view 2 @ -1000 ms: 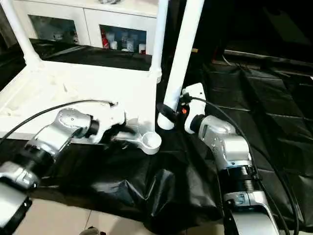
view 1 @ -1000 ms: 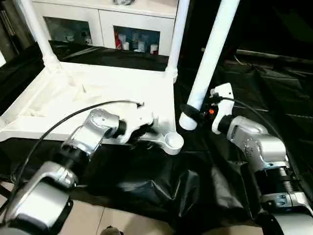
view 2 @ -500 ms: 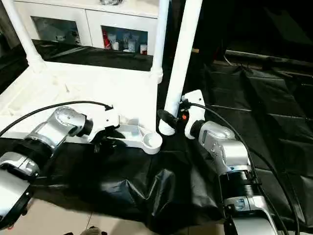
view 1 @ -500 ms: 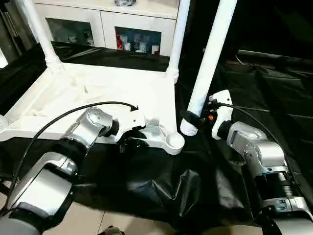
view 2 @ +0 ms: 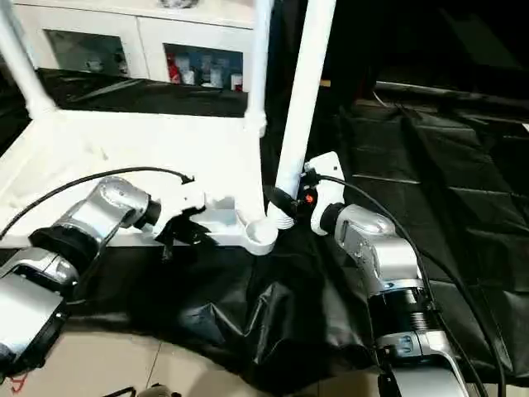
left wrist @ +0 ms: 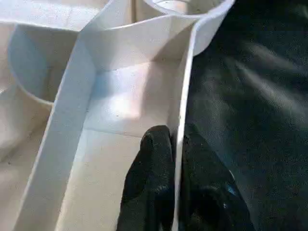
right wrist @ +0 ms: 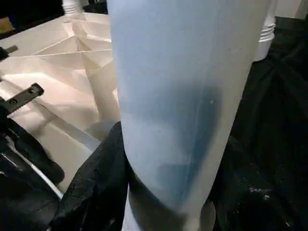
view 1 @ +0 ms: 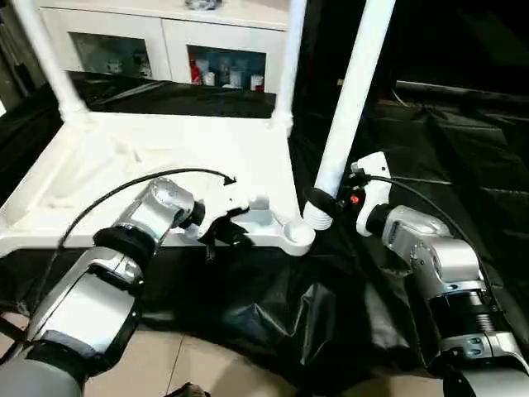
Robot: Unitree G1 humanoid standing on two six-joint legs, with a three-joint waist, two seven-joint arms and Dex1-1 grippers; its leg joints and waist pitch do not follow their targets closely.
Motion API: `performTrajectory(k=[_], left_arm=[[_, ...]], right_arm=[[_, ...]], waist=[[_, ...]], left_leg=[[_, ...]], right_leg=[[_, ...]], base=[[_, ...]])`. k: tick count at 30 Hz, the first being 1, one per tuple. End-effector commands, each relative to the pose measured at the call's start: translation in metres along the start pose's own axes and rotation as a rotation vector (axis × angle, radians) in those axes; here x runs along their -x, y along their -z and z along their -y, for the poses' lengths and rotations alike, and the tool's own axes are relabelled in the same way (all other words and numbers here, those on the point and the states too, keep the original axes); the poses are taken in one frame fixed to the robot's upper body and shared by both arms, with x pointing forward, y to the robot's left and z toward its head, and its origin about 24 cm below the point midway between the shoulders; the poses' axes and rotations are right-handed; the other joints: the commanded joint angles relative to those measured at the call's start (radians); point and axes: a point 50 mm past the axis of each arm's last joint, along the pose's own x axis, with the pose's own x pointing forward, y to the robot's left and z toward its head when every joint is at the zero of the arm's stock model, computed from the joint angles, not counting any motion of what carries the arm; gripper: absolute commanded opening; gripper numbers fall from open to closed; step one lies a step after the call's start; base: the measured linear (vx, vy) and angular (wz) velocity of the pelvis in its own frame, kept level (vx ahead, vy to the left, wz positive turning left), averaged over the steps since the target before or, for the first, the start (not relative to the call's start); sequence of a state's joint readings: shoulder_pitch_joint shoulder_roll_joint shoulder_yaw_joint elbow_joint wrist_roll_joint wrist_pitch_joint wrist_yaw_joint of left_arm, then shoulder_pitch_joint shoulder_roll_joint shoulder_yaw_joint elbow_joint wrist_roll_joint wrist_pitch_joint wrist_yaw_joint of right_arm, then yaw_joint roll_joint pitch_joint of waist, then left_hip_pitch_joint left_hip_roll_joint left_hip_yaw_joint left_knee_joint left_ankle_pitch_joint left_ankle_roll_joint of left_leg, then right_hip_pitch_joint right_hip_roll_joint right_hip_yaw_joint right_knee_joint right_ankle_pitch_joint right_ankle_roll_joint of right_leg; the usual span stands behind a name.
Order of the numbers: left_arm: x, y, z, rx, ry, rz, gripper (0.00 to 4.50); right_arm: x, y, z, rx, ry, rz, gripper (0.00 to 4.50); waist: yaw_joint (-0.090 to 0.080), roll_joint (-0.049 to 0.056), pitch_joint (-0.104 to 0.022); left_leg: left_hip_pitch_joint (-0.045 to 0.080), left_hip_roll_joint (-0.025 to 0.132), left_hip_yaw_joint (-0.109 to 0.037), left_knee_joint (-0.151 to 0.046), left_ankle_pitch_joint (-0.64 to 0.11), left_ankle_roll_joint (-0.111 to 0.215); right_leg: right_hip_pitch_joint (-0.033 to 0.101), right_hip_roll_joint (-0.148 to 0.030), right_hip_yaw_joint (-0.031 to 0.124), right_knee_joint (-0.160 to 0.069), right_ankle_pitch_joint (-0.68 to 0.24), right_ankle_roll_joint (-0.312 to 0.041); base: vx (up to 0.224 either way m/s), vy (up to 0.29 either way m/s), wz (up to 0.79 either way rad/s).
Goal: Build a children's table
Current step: Pick table leg, then insert table leg to table base
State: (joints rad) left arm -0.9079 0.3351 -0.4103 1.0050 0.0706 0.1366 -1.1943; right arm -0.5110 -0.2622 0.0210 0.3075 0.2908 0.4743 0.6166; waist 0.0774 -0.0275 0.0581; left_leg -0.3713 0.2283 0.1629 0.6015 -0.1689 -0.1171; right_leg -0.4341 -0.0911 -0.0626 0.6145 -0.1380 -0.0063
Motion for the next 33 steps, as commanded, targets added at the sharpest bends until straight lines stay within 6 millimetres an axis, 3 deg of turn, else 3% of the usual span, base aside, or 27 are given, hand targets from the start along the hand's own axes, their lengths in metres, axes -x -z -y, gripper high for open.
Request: performTrajectory(k=[1, 4, 6, 7, 8, 9, 10, 13, 14, 17, 18, 23, 24, 25, 28, 29, 30, 33], left_arm=[[-0.003, -0.005, 0.001, 0.122, -0.062, 0.126, 0.00], [-0.009, -0.007, 0.009, 0.142, -0.053, 0.134, 0.00], [-0.014, -0.006, 0.015, 0.154, -0.060, 0.124, 0.00], [-0.017, -0.005, 0.020, 0.147, -0.065, 0.115, 0.00], [-0.019, -0.004, 0.022, 0.139, -0.067, 0.111, 0.00], [-0.020, -0.002, 0.026, 0.116, -0.064, 0.100, 0.00], [-0.021, 0.000, 0.030, 0.096, -0.061, 0.090, 0.00], [-0.020, 0.002, 0.033, 0.088, -0.081, 0.080, 0.00], [-0.018, 0.002, 0.033, 0.094, -0.108, 0.082, 0.00], [-0.010, 0.001, 0.035, 0.029, -0.143, 0.111, 0.00], [-0.008, 0.001, 0.035, -0.004, -0.143, 0.112, 0.00], [0.000, -0.002, 0.038, -0.096, -0.150, 0.147, 0.00], [0.000, -0.003, 0.039, -0.104, -0.142, 0.155, 0.47], [0.002, -0.005, 0.043, -0.112, -0.122, 0.163, 0.59], [0.003, -0.007, 0.044, -0.101, -0.109, 0.185, 0.65], [0.003, -0.007, 0.044, -0.101, -0.111, 0.188, 0.89], [0.003, -0.008, 0.044, -0.099, -0.114, 0.195, 0.89], [0.003, -0.011, 0.043, -0.094, -0.111, 0.217, 0.98]], right_arm=[[-0.001, -0.007, -0.005, 0.014, -0.022, 0.030, 1.93], [-0.002, -0.006, -0.008, 0.015, -0.032, 0.024, 1.93], [-0.004, -0.005, -0.009, 0.015, -0.037, 0.022, 1.93], [-0.005, -0.005, -0.010, 0.015, -0.043, 0.020, 1.92], [-0.006, -0.005, -0.011, 0.016, -0.046, 0.019, 1.92], [-0.007, -0.005, -0.012, 0.016, -0.050, 0.018, 1.91], [-0.008, -0.005, -0.013, 0.018, -0.054, 0.017, 1.91], [-0.010, -0.006, -0.013, 0.018, -0.056, 0.016, 1.91], [-0.010, -0.006, -0.014, 0.019, -0.058, 0.016, 1.91], [-0.012, -0.007, -0.016, 0.021, -0.063, 0.017, 1.91], [-0.012, -0.007, -0.016, 0.021, -0.064, 0.018, 1.91], [-0.012, -0.006, -0.018, 0.024, -0.064, 0.018, 1.91], [-0.012, -0.006, -0.018, 0.023, -0.064, 0.018, 1.91], [-0.010, -0.004, -0.018, 0.023, -0.063, 0.016, 1.91], [-0.009, -0.002, -0.017, 0.022, -0.060, 0.012, 1.91], [-0.009, -0.002, -0.017, 0.022, -0.060, 0.011, 1.91], [-0.009, -0.002, -0.017, 0.023, -0.060, 0.010, 1.91], [-0.009, -0.002, -0.017, 0.030, -0.056, 0.011, 1.91]], waist=[[0.001, 0.003, -0.083], [-0.006, 0.002, -0.082], [-0.013, -0.007, -0.080], [-0.012, -0.001, -0.079], [-0.015, -0.009, -0.079], [-0.016, -0.004, -0.076], [-0.019, -0.011, -0.077], [-0.019, -0.006, -0.075], [-0.021, -0.012, -0.076], [-0.027, -0.007, -0.076], [-0.027, -0.002, -0.076], [-0.033, -0.001, -0.078], [-0.032, 0.000, -0.078], [-0.033, 0.001, -0.078], [-0.033, 0.005, -0.078], [-0.033, 0.004, -0.076], [-0.032, 0.010, -0.075], [-0.030, 0.009, -0.076]], left_leg=[[0.004, -0.017, 0.017, -0.067, -0.220, 0.002], [0.005, -0.017, 0.017, -0.067, -0.222, 0.010], [0.003, -0.016, 0.019, -0.068, -0.220, 0.017], [0.005, -0.019, 0.020, -0.068, -0.225, 0.022], [0.003, -0.017, 0.021, -0.067, -0.225, 0.023], [0.001, -0.017, 0.019, -0.070, -0.232, 0.023], [0.000, -0.019, 0.020, -0.069, -0.235, 0.024], [0.007, -0.016, 0.020, -0.070, -0.248, 0.021], [0.005, -0.017, 0.021, -0.070, -0.247, 0.021], [-0.002, -0.018, 0.017, -0.073, -0.239, 0.019], [0.000, -0.019, 0.018, -0.073, -0.239, 0.019], [0.001, -0.018, 0.020, -0.072, -0.235, 0.021], [0.002, -0.017, 0.020, -0.072, -0.235, 0.020], [0.001, -0.017, 0.019, -0.074, -0.236, 0.017], [0.007, -0.016, 0.020, -0.073, -0.248, 0.014], [0.005, -0.016, 0.020, -0.075, -0.256, 0.013], [0.006, -0.016, 0.019, -0.075, -0.263, 0.011], [0.007, -0.017, 0.020, -0.075, -0.272, 0.007]], right_leg=[[0.082, -0.028, 0.025, -0.061, -0.207, -0.224], [0.080, -0.029, 0.025, -0.067, -0.253, -0.209], [0.079, -0.027, 0.025, -0.069, -0.268, -0.205], [0.075, -0.026, 0.024, -0.076, -0.308, -0.190], [0.076, -0.027, 0.025, -0.076, -0.316, -0.186], [0.074, -0.027, 0.023, -0.080, -0.354, -0.171], [0.072, -0.025, 0.022, -0.084, -0.381, -0.154], [0.063, -0.026, 0.024, -0.087, -0.417, -0.133], [0.064, -0.025, 0.024, -0.087, -0.418, -0.130], [0.066, -0.025, 0.022, -0.087, -0.428, -0.111], [0.064, -0.024, 0.022, -0.088, -0.423, -0.111], [0.062, -0.021, 0.025, -0.082, -0.367, -0.129], [0.062, -0.022, 0.025, -0.081, -0.358, -0.134], [0.064, -0.023, 0.025, -0.080, -0.354, -0.137], [0.059, -0.022, 0.027, -0.080, -0.345, -0.150], [0.060, -0.020, 0.025, -0.080, -0.345, -0.153], [0.060, -0.021, 0.025, -0.080, -0.347, -0.153], [0.061, -0.020, 0.026, -0.082, -0.344, -0.151]], base=[[0.000, 0.000, 0.00], [0.000, 0.000, 0.00], [0.000, 0.000, 0.00], [0.000, 0.000, 0.00], [0.000, 0.000, 0.00], [0.000, 0.000, 0.00], [0.000, 0.000, 0.00], [0.000, 0.000, 0.00], [0.000, 0.000, 0.00], [0.000, 0.000, 0.00], [0.000, 0.000, 0.00], [0.000, 0.000, 0.00], [0.000, 0.000, 0.00], [0.000, 0.000, 0.00], [0.000, 0.000, 0.00], [0.000, 0.000, 0.00], [0.000, 0.000, 0.00], [0.000, 0.000, 0.00]])
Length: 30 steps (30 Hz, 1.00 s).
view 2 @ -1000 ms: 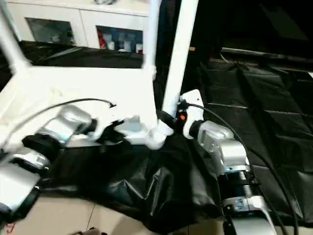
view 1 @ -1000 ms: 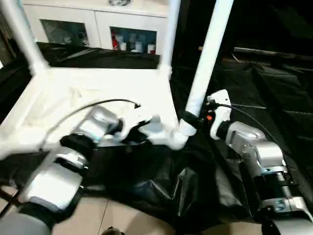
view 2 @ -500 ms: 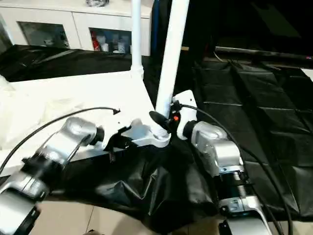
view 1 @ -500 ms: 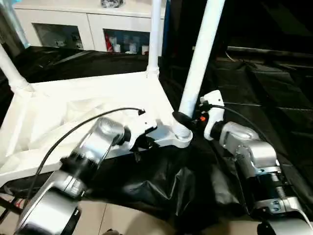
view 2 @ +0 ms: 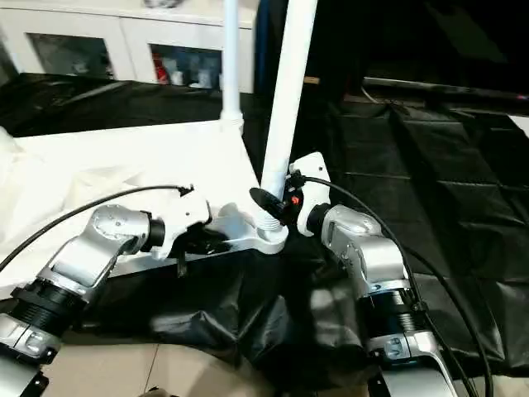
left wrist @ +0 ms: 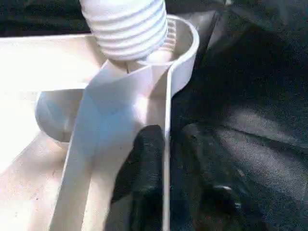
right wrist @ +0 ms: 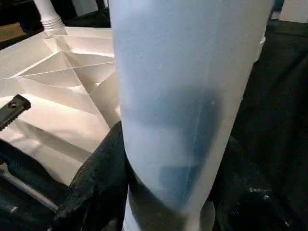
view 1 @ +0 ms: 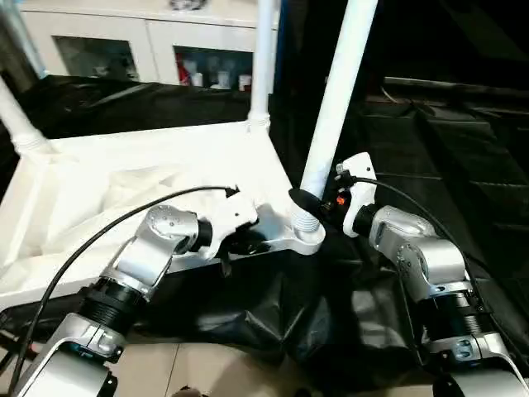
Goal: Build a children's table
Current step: Insert table leg to table base
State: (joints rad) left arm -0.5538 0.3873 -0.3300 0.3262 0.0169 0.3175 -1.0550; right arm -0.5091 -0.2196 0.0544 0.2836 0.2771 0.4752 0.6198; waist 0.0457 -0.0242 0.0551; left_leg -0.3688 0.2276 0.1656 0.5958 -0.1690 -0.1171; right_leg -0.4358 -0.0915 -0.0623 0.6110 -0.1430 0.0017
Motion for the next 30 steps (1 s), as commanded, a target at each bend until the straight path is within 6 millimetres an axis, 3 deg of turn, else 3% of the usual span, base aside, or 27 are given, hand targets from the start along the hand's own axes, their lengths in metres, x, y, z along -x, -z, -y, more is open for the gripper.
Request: performTrajectory(k=[1, 10, 11, 20, 21, 30], left_arm=[[0.000, -0.007, -0.002, -0.011, 0.009, 0.026, 0.98], [-0.002, -0.002, -0.003, 0.009, 0.019, 0.000, 0.99], [-0.002, 0.000, -0.003, 0.015, 0.017, -0.002, 0.99], [-0.003, 0.008, -0.007, -0.002, 0.017, -0.049, 0.99], [-0.003, 0.007, -0.007, -0.001, 0.015, -0.044, 0.70], [-0.003, 0.003, -0.006, 0.007, 0.038, -0.004, 0.05]], right_arm=[[0.002, -0.003, 0.000, 0.019, 0.002, 0.010, 1.91], [0.005, -0.003, 0.002, 0.028, 0.005, 0.005, 1.91], [0.006, -0.003, 0.003, 0.030, 0.005, 0.004, 1.91], [0.004, -0.004, 0.001, 0.032, -0.008, 0.004, 1.91], [0.004, -0.004, 0.000, 0.032, -0.010, 0.003, 1.91], [0.009, -0.001, 0.000, 0.033, -0.021, -0.013, 1.91]], waist=[[0.003, 0.005, -0.073], [0.007, -0.002, -0.073], [0.007, -0.006, -0.073], [0.010, 0.000, -0.073], [0.011, 0.000, -0.074], [0.012, -0.002, -0.074]], left_leg=[[0.005, -0.017, 0.017, -0.069, -0.276, 0.006], [0.003, -0.018, 0.017, -0.069, -0.265, 0.008], [0.002, -0.018, 0.017, -0.069, -0.262, 0.009], [0.003, -0.017, 0.017, -0.070, -0.263, 0.007], [0.005, -0.017, 0.016, -0.071, -0.265, 0.006], [0.002, -0.017, 0.016, -0.071, -0.261, 0.007]], right_leg=[[0.063, -0.019, 0.025, -0.079, -0.347, -0.156], [0.063, -0.021, 0.025, -0.081, -0.369, -0.138], [0.064, -0.021, 0.025, -0.081, -0.372, -0.134], [0.062, -0.021, 0.026, -0.081, -0.359, -0.136], [0.062, -0.021, 0.026, -0.081, -0.359, -0.137], [0.065, -0.022, 0.025, -0.080, -0.360, -0.138]], base=[[0.000, 0.000, 0.00], [0.000, 0.000, 0.00], [0.000, 0.000, 0.00], [0.000, 0.000, 0.00], [0.000, 0.000, 0.00], [0.000, 0.000, 0.00]])
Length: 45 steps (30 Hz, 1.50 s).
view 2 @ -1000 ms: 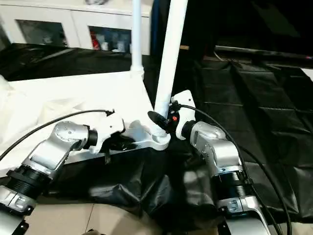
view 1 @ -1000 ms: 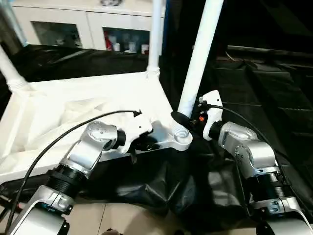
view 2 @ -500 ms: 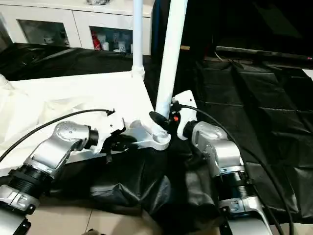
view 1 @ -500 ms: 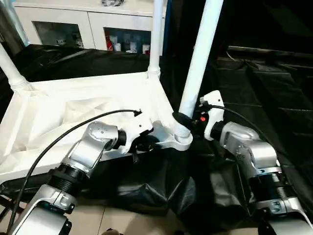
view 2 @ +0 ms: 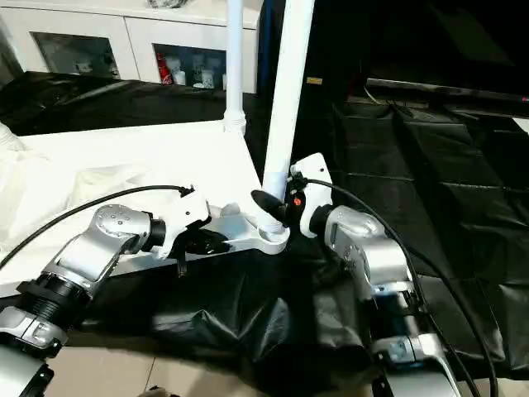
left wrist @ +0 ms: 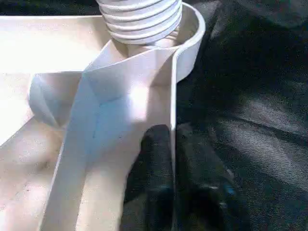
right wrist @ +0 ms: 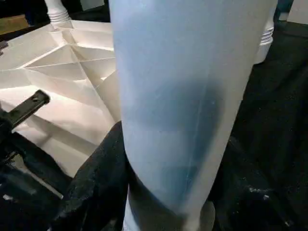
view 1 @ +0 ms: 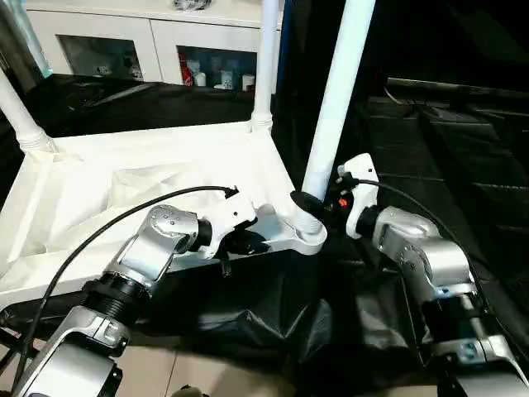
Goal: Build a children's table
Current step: Insert table leg to table base
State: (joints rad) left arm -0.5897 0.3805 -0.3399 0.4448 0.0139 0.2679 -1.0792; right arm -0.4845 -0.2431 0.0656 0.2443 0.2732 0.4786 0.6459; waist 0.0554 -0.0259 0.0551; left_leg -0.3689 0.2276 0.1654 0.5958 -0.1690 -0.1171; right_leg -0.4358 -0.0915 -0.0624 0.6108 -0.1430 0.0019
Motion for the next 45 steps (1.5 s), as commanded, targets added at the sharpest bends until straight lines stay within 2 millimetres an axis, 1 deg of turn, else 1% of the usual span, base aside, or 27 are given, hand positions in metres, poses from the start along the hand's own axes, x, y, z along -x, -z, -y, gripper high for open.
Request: performTrajectory(k=[1, 3, 6, 10, 13, 15, 16, 17, 18, 22, 23, 27, 28, 29, 30, 31, 35, 36, 38, 39, 42, 45], left_arm=[[0.000, -0.003, 0.000, -0.021, 0.011, 0.005, 0.01], [0.000, -0.003, 0.000, -0.021, 0.011, 0.005, 0.00], [-0.002, 0.003, 0.000, -0.019, 0.006, -0.019, 0.00], [-0.001, 0.003, 0.000, -0.010, 0.004, -0.012, 0.00], [0.000, 0.004, -0.001, -0.016, 0.006, -0.020, 0.00], [0.000, 0.005, -0.001, -0.020, 0.005, -0.027, 0.00], [0.001, 0.005, -0.001, -0.023, 0.001, -0.030, 0.00], [0.001, 0.005, -0.001, -0.023, 0.001, -0.030, 0.00], [0.001, 0.005, -0.001, -0.023, 0.000, -0.029, 0.00], [0.001, 0.002, 0.000, -0.023, 0.014, -0.005, 0.00], [0.001, 0.002, 0.000, -0.023, 0.015, -0.005, 0.00], [0.002, 0.001, 0.001, -0.025, 0.028, -0.008, 0.00], [0.003, 0.000, 0.001, -0.027, 0.036, -0.004, 0.00], [0.003, -0.001, 0.001, -0.027, 0.043, 0.001, 0.00], [0.003, -0.002, 0.001, -0.027, 0.043, 0.001, 0.00], [0.003, -0.003, 0.003, -0.029, 0.060, 0.004, 0.00], [0.003, -0.003, 0.003, -0.028, 0.063, 0.005, 0.00], [0.004, -0.003, 0.003, -0.026, 0.062, 0.005, 0.00], [0.004, -0.003, 0.002, -0.020, 0.055, 0.007, 0.00], [0.004, -0.003, 0.002, -0.017, 0.053, 0.009, 0.00], [0.005, -0.004, 0.001, -0.001, 0.031, 0.028, 0.00], [0.005, -0.004, 0.001, 0.000, 0.029, 0.027, 0.00]], right_arm=[[0.003, -0.001, 0.001, 0.006, -0.003, -0.007, 1.91], [0.003, -0.001, 0.001, 0.006, -0.003, -0.007, 1.91], [0.003, -0.001, 0.000, 0.006, -0.016, -0.013, 1.91], [0.004, -0.001, -0.003, 0.016, -0.065, -0.043, 1.91], [0.005, 0.000, -0.003, 0.020, -0.082, -0.072, 1.91], [0.007, 0.002, -0.003, 0.020, -0.105, -0.108, 1.91], [0.009, 0.003, -0.001, 0.024, -0.116, -0.131, 1.91], [0.009, 0.003, -0.001, 0.024, -0.116, -0.131, 1.91], [0.010, 0.004, 0.000, 0.026, -0.120, -0.143, 1.91], [0.007, 0.005, 0.003, 0.029, -0.107, -0.156, 1.91], [0.007, 0.005, 0.003, 0.030, -0.105, -0.157, 1.91], [0.005, 0.004, 0.006, 0.030, -0.098, -0.156, 1.91], [0.002, 0.003, 0.007, 0.008, -0.099, -0.146, 1.91], [0.000, 0.004, 0.008, -0.018, -0.099, -0.138, 1.91], [0.000, 0.004, 0.008, -0.019, -0.099, -0.138, 1.91], [-0.003, 0.007, 0.009, -0.033, -0.100, -0.145, 1.90], [-0.003, 0.011, 0.010, -0.041, -0.106, -0.161, 1.90], [-0.003, 0.013, 0.011, -0.053, -0.110, -0.164, 1.90], [0.000, 0.019, 0.013, -0.087, -0.105, -0.166, 1.90], [0.002, 0.022, 0.013, -0.097, -0.103, -0.168, 1.90], [0.008, 0.037, 0.015, -0.147, -0.085, -0.158, 1.90], [0.009, 0.041, 0.015, -0.163, -0.079, -0.144, 1.89]], waist=[[0.001, -0.003, -0.074], [0.002, -0.001, -0.074], [0.002, -0.001, -0.074], [0.002, 0.001, -0.073], [0.001, -0.002, -0.073], [0.002, -0.003, -0.073], [0.002, -0.004, -0.072], [0.001, -0.003, -0.072], [0.001, -0.005, -0.072], [-0.001, -0.007, -0.073], [-0.001, -0.006, -0.073], [0.000, -0.006, -0.074], [0.001, -0.004, -0.075], [-0.002, -0.002, -0.076], [-0.002, -0.002, -0.076], [-0.004, 0.002, -0.074], [-0.004, 0.000, -0.074], [-0.003, -0.003, -0.074], [-0.003, -0.002, -0.075], [-0.002, -0.005, -0.074], [0.001, -0.005, -0.075], [0.003, -0.004, -0.074]], left_leg=[[0.002, -0.016, 0.016, -0.071, -0.258, 0.007], [0.002, -0.016, 0.016, -0.070, -0.252, 0.009], [0.002, -0.016, 0.017, -0.070, -0.249, 0.011], [0.003, -0.015, 0.017, -0.071, -0.259, 0.011], [0.003, -0.016, 0.017, -0.070, -0.267, 0.011], [0.003, -0.015, 0.016, -0.071, -0.263, 0.013], [0.002, -0.014, 0.016, -0.071, -0.266, 0.013], [0.001, -0.015, 0.015, -0.071, -0.269, 0.012], [0.002, -0.015, 0.016, -0.071, -0.274, 0.011], [0.002, -0.016, 0.015, -0.070, -0.278, 0.009], [0.004, -0.015, 0.015, -0.070, -0.279, 0.009], [0.002, -0.014, 0.015, -0.070, -0.269, 0.008], [0.003, -0.014, 0.015, -0.070, -0.265, 0.008], [0.001, -0.014, 0.015, -0.070, -0.267, 0.006], [0.001, -0.014, 0.015, -0.070, -0.267, 0.006], [0.003, -0.015, 0.015, -0.071, -0.279, 0.003], [0.004, -0.015, 0.015, -0.070, -0.285, 0.004], [0.004, -0.014, 0.015, -0.071, -0.284, 0.007], [0.004, -0.013, 0.015, -0.071, -0.283, 0.007], [0.004, -0.013, 0.015, -0.071, -0.283, 0.008], [0.004, -0.013, 0.015, -0.071, -0.281, 0.010], [0.004, -0.013, 0.015, -0.072, -0.289, 0.010]], right_leg=[[0.065, -0.022, 0.026, -0.079, -0.355, -0.139], [0.065, -0.023, 0.027, -0.077, -0.345, -0.142], [0.065, -0.022, 0.027, -0.076, -0.331, -0.149], [0.065, -0.022, 0.027, -0.077, -0.333, -0.152], [0.065, -0.022, 0.026, -0.080, -0.362, -0.141], [0.067, -0.021, 0.026, -0.080, -0.359, -0.140], [0.065, -0.022, 0.026, -0.080, -0.361, -0.140], [0.066, -0.022, 0.026, -0.081, -0.367, -0.138], [0.064, -0.023, 0.025, -0.082, -0.381, -0.134], [0.063, -0.024, 0.024, -0.084, -0.398, -0.130], [0.061, -0.024, 0.025, -0.084, -0.395, -0.132], [0.063, -0.023, 0.025, -0.080, -0.363, -0.143], [0.063, -0.023, 0.025, -0.078, -0.352, -0.146], [0.064, -0.023, 0.025, -0.076, -0.332, -0.161], [0.064, -0.023, 0.025, -0.076, -0.332, -0.161], [0.063, -0.023, 0.025, -0.077, -0.329, -0.168], [0.065, -0.022, 0.025, -0.077, -0.330, -0.172], [0.066, -0.024, 0.025, -0.076, -0.337, -0.170], [0.065, -0.024, 0.025, -0.077, -0.339, -0.169], [0.065, -0.025, 0.025, -0.077, -0.343, -0.168], [0.065, -0.025, 0.025, -0.078, -0.339, -0.167], [0.064, -0.025, 0.025, -0.079, -0.343, -0.169]], base=[[0.000, 0.000, 0.00], [0.000, 0.000, 0.00], [0.000, 0.000, 0.00], [0.000, 0.000, 0.00], [0.000, 0.000, 0.00], [0.000, 0.000, 0.00], [0.000, 0.000, 0.00], [0.000, 0.000, 0.00], [0.000, 0.000, 0.00], [0.000, 0.000, 0.00], [0.000, 0.000, 0.00], [0.000, 0.000, 0.00], [0.000, 0.000, 0.00], [0.000, 0.000, 0.00], [0.000, 0.000, 0.00], [0.000, 0.000, 0.00], [0.000, 0.000, 0.00], [0.000, 0.000, 0.00], [0.000, 0.000, 0.00], [0.000, 0.000, 0.00], [0.000, 0.000, 0.00], [0.000, 0.000, 0.00]])
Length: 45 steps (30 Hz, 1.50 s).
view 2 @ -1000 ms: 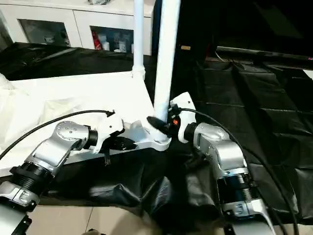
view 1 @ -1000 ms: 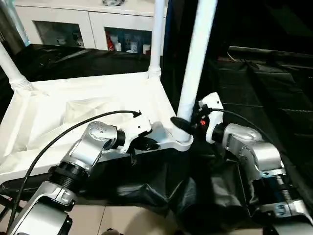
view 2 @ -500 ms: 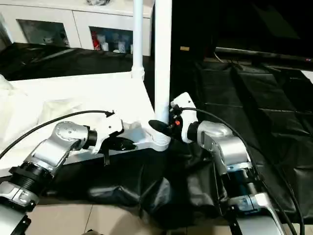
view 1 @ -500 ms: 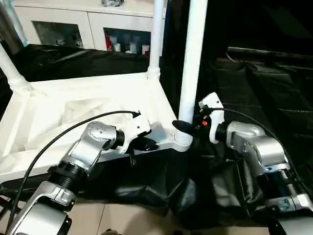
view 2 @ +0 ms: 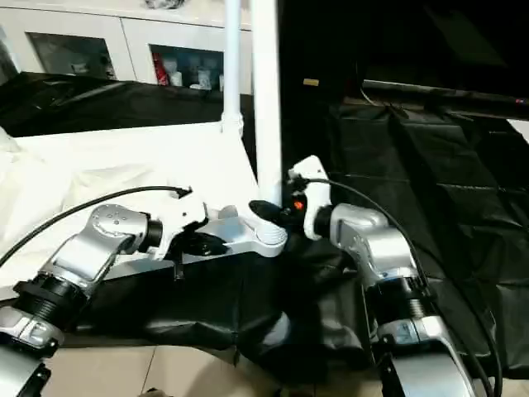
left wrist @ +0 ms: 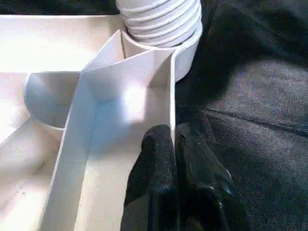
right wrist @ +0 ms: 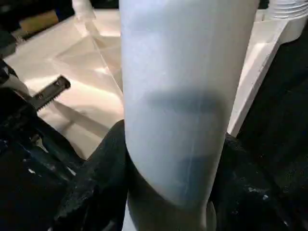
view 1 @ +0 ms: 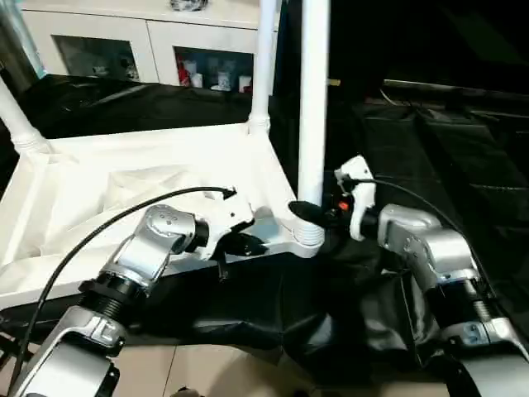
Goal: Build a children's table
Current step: Insert table leg to table base
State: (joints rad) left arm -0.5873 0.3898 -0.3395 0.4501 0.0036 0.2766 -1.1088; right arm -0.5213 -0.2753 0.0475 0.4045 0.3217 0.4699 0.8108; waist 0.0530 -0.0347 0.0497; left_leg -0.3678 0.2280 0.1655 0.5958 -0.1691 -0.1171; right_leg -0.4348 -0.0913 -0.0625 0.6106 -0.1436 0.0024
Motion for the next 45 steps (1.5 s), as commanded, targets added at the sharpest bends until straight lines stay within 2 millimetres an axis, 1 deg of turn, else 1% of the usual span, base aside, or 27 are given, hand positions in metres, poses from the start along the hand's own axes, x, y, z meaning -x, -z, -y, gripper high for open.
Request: performTrajectory(k=[1, 2, 4, 5, 6, 7, 8, 13, 14, 18, 19, 21, 24, 25, 28, 34, 35, 36, 37, 38, 39, 40, 41, 42, 43, 44, 45], left_arm=[[0.004, -0.007, -0.001, -0.018, -0.005, 0.031, 0.00], [0.005, -0.007, -0.001, -0.018, -0.009, 0.028, 0.00], [0.005, -0.006, -0.002, -0.020, -0.017, 0.024, 0.00], [0.005, -0.006, -0.003, -0.020, -0.020, 0.023, 0.00], [0.006, -0.006, -0.004, -0.020, -0.023, 0.023, 0.00], [0.006, -0.007, -0.005, -0.021, -0.027, 0.023, 0.00], [0.006, -0.008, -0.006, -0.019, -0.036, 0.024, 0.00], [0.006, -0.008, -0.011, -0.017, -0.064, 0.020, 0.00], [0.006, -0.008, -0.011, -0.015, -0.066, 0.020, 0.00], [0.007, -0.009, -0.012, -0.012, -0.069, 0.021, 0.00], [0.007, -0.008, -0.013, -0.011, -0.072, 0.019, 0.00], [0.007, -0.008, -0.013, -0.012, -0.076, 0.015, 0.00], [0.007, -0.007, -0.014, -0.010, -0.086, 0.012, 0.00], [0.006, -0.007, -0.015, -0.009, -0.090, 0.012, 0.00], [0.006, -0.007, -0.015, -0.008, -0.093, 0.012, 0.00], [0.005, -0.009, -0.015, -0.027, -0.077, 0.011, 0.00], [0.005, -0.009, -0.014, -0.033, -0.072, 0.009, 0.00], [0.005, -0.009, -0.013, -0.043, -0.062, 0.006, 0.00], [0.005, -0.009, -0.013, -0.044, -0.061, 0.006, 0.00], [0.005, -0.009, -0.013, -0.044, -0.061, 0.006, 0.00], [0.005, -0.009, -0.013, -0.044, -0.061, 0.006, 0.00], [0.004, -0.008, -0.012, -0.045, -0.059, 0.003, 0.00], [0.004, -0.008, -0.011, -0.046, -0.058, 0.000, 0.00], [0.004, -0.007, -0.011, -0.047, -0.057, -0.001, 0.00], [0.004, -0.007, -0.010, -0.047, -0.056, -0.003, 0.00], [0.004, -0.006, -0.010, -0.049, -0.054, -0.005, 0.00], [0.004, -0.006, -0.009, -0.051, -0.052, -0.008, 0.00]], right_arm=[[0.007, 0.031, 0.006, -0.083, 0.058, -0.071, 1.89], [0.007, 0.033, 0.007, -0.092, 0.067, -0.062, 1.89], [0.009, 0.035, 0.007, -0.103, 0.076, -0.044, 1.89], [0.009, 0.036, 0.007, -0.107, 0.077, -0.036, 1.89], [0.010, 0.037, 0.007, -0.106, 0.084, -0.031, 1.89], [0.012, 0.040, 0.007, -0.105, 0.087, -0.029, 1.89], [0.014, 0.045, 0.008, -0.105, 0.098, -0.024, 1.89], [0.019, 0.054, 0.008, -0.123, 0.122, 0.000, 1.89], [0.021, 0.058, 0.008, -0.147, 0.130, 0.017, 1.89], [0.024, 0.066, 0.005, -0.162, 0.128, 0.025, 1.89], [0.026, 0.068, 0.003, -0.160, 0.124, 0.029, 1.89], [0.028, 0.071, 0.002, -0.152, 0.123, 0.031, 1.89], [0.031, 0.072, -0.001, -0.115, 0.120, 0.016, 1.89], [0.032, 0.073, -0.003, -0.105, 0.117, 0.010, 1.89], [0.034, 0.074, -0.006, -0.078, 0.108, -0.003, 1.89], [0.028, 0.067, -0.008, -0.002, 0.095, -0.045, 1.89], [0.027, 0.065, -0.007, 0.013, 0.096, -0.052, 1.89], [0.023, 0.062, -0.006, 0.039, 0.101, -0.071, 1.89], [0.023, 0.062, -0.005, 0.041, 0.102, -0.075, 1.89], [0.022, 0.061, -0.005, 0.043, 0.103, -0.082, 1.89], [0.022, 0.061, -0.005, 0.043, 0.103, -0.082, 1.89], [0.016, 0.057, -0.006, 0.063, 0.074, -0.108, 1.89], [0.012, 0.054, -0.007, 0.077, 0.052, -0.119, 1.89], [0.010, 0.052, -0.008, 0.086, 0.037, -0.127, 1.89], [0.010, 0.051, -0.008, 0.088, 0.033, -0.130, 1.89], [0.009, 0.050, -0.008, 0.093, 0.024, -0.137, 1.89], [0.008, 0.049, -0.008, 0.098, 0.008, -0.154, 1.89]], waist=[[0.005, 0.012, -0.069], [0.004, 0.009, -0.068], [0.005, 0.015, -0.069], [0.005, 0.013, -0.070], [0.005, 0.022, -0.069], [0.004, 0.018, -0.069], [0.005, 0.021, -0.069], [0.005, 0.020, -0.069], [0.005, 0.027, -0.067], [0.006, 0.026, -0.069], [0.006, 0.031, -0.068], [0.006, 0.031, -0.069], [0.004, 0.030, -0.066], [0.004, 0.033, -0.066], [0.004, 0.031, -0.065], [0.003, 0.032, -0.066], [0.002, 0.025, -0.065], [0.002, 0.030, -0.064], [0.000, 0.022, -0.064], [-0.002, 0.028, -0.061], [-0.004, 0.029, -0.062], [-0.005, 0.016, -0.063], [-0.009, 0.018, -0.062], [-0.010, 0.017, -0.062], [-0.011, 0.021, -0.062], [-0.014, 0.019, -0.062], [-0.018, 0.013, -0.060]], left_leg=[[0.004, -0.013, 0.014, -0.073, -0.292, 0.008], [0.003, -0.013, 0.015, -0.072, -0.296, 0.008], [0.004, -0.014, 0.013, -0.074, -0.301, 0.005], [0.005, -0.014, 0.014, -0.073, -0.302, 0.006], [0.006, -0.014, 0.012, -0.075, -0.310, 0.003], [0.006, -0.014, 0.013, -0.074, -0.315, 0.003], [0.006, -0.014, 0.012, -0.074, -0.323, 0.002], [0.006, -0.015, 0.012, -0.075, -0.338, 0.008], [0.007, -0.016, 0.011, -0.076, -0.353, 0.007], [0.007, -0.016, 0.009, -0.077, -0.364, 0.008], [0.007, -0.016, 0.009, -0.077, -0.365, 0.008], [0.007, -0.016, 0.009, -0.078, -0.371, 0.010], [0.006, -0.018, 0.008, -0.079, -0.392, 0.014], [0.008, -0.019, 0.008, -0.078, -0.398, 0.014], [0.009, -0.020, 0.007, -0.077, -0.402, 0.016], [0.005, -0.020, 0.006, -0.079, -0.387, 0.021], [0.004, -0.020, 0.007, -0.079, -0.389, 0.021], [0.003, -0.021, 0.005, -0.080, -0.389, 0.017], [0.004, -0.021, 0.007, -0.079, -0.390, 0.018], [0.004, -0.022, 0.005, -0.079, -0.399, 0.016], [0.007, -0.023, 0.004, -0.077, -0.412, 0.015], [0.005, -0.023, 0.002, -0.077, -0.407, 0.017], [-0.001, -0.022, 0.000, -0.081, -0.403, 0.017], [-0.001, -0.021, -0.001, -0.082, -0.403, 0.016], [0.001, -0.020, -0.003, -0.083, -0.410, 0.015], [0.002, -0.019, -0.003, -0.084, -0.416, 0.017], [0.005, -0.019, -0.002, -0.082, -0.429, 0.020]], right_leg=[[0.063, -0.025, 0.025, -0.079, -0.342, -0.169], [0.062, -0.025, 0.025, -0.081, -0.345, -0.168], [0.063, -0.024, 0.024, -0.079, -0.347, -0.169], [0.063, -0.024, 0.024, -0.081, -0.344, -0.169], [0.062, -0.023, 0.024, -0.081, -0.342, -0.171], [0.062, -0.023, 0.024, -0.082, -0.341, -0.171], [0.063, -0.023, 0.023, -0.083, -0.343, -0.172], [0.062, -0.022, 0.022, -0.085, -0.363, -0.168], [0.061, -0.022, 0.021, -0.089, -0.387, -0.161], [0.060, -0.022, 0.019, -0.092, -0.402, -0.154], [0.060, -0.022, 0.019, -0.092, -0.401, -0.154], [0.061, -0.022, 0.018, -0.094, -0.407, -0.148], [0.058, -0.021, 0.015, -0.100, -0.460, -0.131], [0.056, -0.021, 0.015, -0.104, -0.476, -0.126], [0.052, -0.022, 0.012, -0.112, -0.525, -0.098], [0.053, -0.020, 0.012, -0.109, -0.507, -0.099], [0.052, -0.020, 0.011, -0.111, -0.518, -0.096], [0.054, -0.021, 0.010, -0.111, -0.539, -0.089], [0.051, -0.021, 0.010, -0.114, -0.549, -0.084], [0.050, -0.022, 0.009, -0.117, -0.577, -0.074], [0.047, -0.023, 0.006, -0.122, -0.603, -0.063], [0.050, -0.024, 0.002, -0.121, -0.612, -0.057], [0.054, -0.024, 0.001, -0.122, -0.610, -0.054], [0.054, -0.025, 0.000, -0.121, -0.607, -0.054], [0.053, -0.026, 0.000, -0.121, -0.604, -0.058], [0.053, -0.026, -0.001, -0.122, -0.596, -0.062], [0.048, -0.025, 0.000, -0.127, -0.602, -0.062]], base=[[0.000, 0.000, 0.00], [0.000, 0.000, 0.00], [0.000, 0.000, 0.00], [0.000, 0.000, 0.00], [0.000, 0.000, 0.00], [0.000, 0.000, 0.00], [0.000, 0.000, 0.00], [0.000, 0.000, 0.00], [0.000, 0.000, 0.00], [0.000, 0.000, 0.00], [0.000, 0.000, 0.00], [0.000, 0.000, 0.00], [0.000, 0.000, 0.00], [0.000, 0.000, 0.00], [0.000, 0.000, 0.00], [0.000, 0.000, 0.00], [0.000, 0.000, 0.00], [0.000, 0.000, 0.00], [0.000, 0.000, 0.00], [0.000, 0.000, 0.00], [0.000, 0.000, 0.00], [0.000, 0.000, 0.00], [0.000, 0.000, 0.00], [0.000, 0.000, 0.00], [0.000, 0.000, 0.00], [0.000, 0.000, 0.00], [0.000, 0.000, 0.00]])
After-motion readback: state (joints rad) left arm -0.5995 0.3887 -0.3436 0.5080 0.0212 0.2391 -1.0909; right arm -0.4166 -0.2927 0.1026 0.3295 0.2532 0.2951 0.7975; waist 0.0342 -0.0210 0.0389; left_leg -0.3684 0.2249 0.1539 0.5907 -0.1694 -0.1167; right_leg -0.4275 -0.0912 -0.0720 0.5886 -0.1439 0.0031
